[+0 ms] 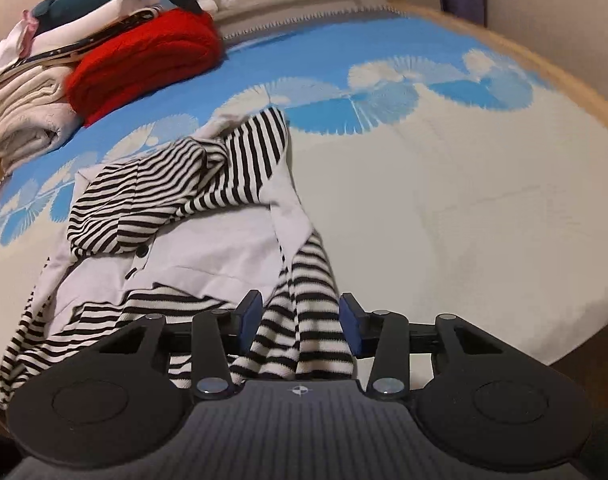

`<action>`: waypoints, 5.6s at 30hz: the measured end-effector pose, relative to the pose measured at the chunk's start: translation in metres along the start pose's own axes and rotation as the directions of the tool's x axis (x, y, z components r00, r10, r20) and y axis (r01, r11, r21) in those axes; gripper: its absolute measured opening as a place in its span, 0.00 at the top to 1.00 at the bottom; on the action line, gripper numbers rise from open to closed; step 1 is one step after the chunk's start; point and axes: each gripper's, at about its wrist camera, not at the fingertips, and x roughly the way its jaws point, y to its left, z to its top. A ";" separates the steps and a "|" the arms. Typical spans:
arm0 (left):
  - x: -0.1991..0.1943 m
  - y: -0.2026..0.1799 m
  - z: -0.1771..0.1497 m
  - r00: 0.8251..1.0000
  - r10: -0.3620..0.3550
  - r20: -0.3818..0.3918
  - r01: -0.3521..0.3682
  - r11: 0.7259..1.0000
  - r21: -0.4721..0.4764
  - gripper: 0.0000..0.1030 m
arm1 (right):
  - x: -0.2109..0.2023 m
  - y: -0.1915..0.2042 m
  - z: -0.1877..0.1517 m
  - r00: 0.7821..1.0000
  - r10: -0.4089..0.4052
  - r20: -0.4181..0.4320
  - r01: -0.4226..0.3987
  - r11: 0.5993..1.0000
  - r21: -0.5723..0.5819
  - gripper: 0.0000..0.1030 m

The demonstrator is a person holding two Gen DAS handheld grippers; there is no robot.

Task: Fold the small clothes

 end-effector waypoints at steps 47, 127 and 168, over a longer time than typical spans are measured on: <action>0.054 -0.013 -0.035 0.966 -0.002 -0.258 -0.030 0.993 -0.118 0.76 | 0.046 -0.013 -0.021 0.958 0.024 -0.287 0.006 0.995 0.102 0.79; 0.035 -0.034 -0.034 0.989 0.006 -0.145 -0.002 1.000 0.025 0.92 | 0.017 0.014 -0.008 0.993 0.070 -0.098 -0.076 0.995 -0.065 0.92; 0.043 0.019 0.113 0.994 0.112 -0.011 -0.112 0.982 -0.150 0.55 | 0.044 -0.007 0.140 0.993 -0.083 0.085 0.085 0.996 -0.029 0.69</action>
